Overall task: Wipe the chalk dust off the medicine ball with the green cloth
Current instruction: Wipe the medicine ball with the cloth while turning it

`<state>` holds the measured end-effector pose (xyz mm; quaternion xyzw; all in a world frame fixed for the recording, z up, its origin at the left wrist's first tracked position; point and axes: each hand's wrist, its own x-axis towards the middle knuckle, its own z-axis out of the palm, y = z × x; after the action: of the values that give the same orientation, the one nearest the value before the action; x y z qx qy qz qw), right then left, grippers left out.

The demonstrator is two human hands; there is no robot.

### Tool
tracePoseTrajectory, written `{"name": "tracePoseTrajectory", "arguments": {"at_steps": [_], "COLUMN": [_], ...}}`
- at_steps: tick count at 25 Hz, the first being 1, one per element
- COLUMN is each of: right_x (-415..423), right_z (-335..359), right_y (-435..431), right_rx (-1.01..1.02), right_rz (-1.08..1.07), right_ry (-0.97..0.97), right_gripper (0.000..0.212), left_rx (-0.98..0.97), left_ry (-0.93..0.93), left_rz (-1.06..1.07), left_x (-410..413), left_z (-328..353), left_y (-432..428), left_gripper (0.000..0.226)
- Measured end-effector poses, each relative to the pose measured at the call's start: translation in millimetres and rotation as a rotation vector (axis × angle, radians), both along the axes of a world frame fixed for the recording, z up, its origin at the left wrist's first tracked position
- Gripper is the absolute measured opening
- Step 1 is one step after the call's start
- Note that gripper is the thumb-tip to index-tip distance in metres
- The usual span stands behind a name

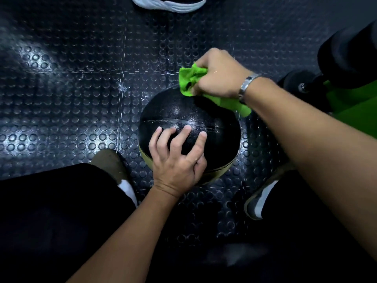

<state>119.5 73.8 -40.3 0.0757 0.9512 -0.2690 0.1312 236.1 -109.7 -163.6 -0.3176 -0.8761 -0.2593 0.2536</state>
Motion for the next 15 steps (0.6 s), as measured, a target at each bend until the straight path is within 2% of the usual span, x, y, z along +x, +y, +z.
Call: {"name": "tracePoseTrajectory", "arguments": {"at_steps": [3,6,8,12,15], "right_x": [-15,-27,-34,-8,28], "right_z": [3,0,1,-5,-18], "right_y": [-11,-33,-31,-7,18], "right_rx": [0.018,0.066,0.104,0.012,-0.114], "right_rz": [-0.009,0.143,0.144,-0.011,-0.267], "right_ry": [-0.020,-0.014,-0.027,0.020,0.056], "right_gripper": [0.013,0.026,0.026,0.018,0.017], "left_rx": [-0.008,0.000,0.001,-0.004,-0.018], "left_ry": [0.015,0.012,0.002,0.010,0.005], "left_rz": [-0.016,-0.002,-0.002,-0.007,0.008], "left_x": [0,-3,-3,-3,-2], "left_z": [1,0,-1,-1,-1], "left_y": [2,1,-1,0,0], "left_gripper": [0.033,0.032,0.032,0.034,0.034]}}
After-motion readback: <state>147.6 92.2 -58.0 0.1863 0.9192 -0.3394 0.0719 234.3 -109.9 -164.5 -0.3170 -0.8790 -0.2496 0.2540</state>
